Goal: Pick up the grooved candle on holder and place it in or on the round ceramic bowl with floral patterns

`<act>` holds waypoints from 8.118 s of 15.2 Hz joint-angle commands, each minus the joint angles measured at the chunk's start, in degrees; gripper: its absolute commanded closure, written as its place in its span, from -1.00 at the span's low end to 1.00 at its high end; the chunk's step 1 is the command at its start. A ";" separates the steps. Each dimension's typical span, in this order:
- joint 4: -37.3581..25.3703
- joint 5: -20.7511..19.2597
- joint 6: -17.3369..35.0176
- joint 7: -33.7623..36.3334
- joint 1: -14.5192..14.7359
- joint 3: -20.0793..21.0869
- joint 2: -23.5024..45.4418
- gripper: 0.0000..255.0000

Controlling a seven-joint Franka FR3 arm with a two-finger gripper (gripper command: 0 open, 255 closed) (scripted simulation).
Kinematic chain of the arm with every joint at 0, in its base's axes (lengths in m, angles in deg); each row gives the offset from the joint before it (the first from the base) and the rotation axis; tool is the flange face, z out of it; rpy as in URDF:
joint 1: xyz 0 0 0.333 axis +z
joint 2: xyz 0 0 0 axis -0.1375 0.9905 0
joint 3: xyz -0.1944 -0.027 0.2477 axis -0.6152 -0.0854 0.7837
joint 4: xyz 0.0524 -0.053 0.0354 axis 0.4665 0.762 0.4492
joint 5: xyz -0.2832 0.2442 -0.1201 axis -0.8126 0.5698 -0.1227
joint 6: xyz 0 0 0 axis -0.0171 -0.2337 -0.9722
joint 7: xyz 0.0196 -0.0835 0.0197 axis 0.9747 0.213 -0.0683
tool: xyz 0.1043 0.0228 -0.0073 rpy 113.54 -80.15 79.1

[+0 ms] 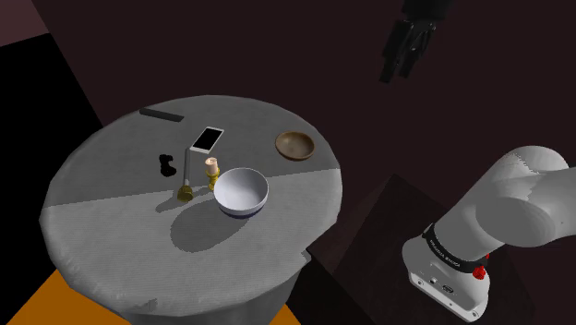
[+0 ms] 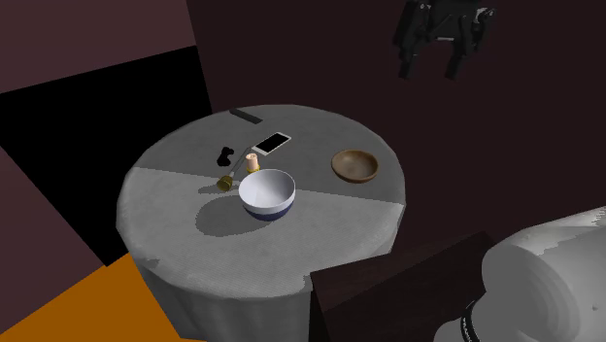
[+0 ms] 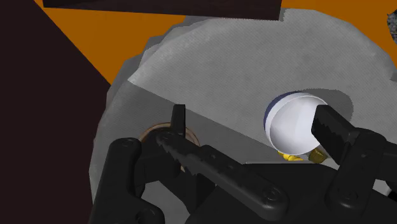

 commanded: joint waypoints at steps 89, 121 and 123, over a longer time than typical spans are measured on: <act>-45.86 -16.86 25.68 29.10 14.29 17.42 73.84 1.00; -14.95 -11.00 36.82 -3.56 -9.13 7.98 52.01 1.00; -14.34 -11.21 38.22 -3.38 -9.10 7.94 52.82 1.00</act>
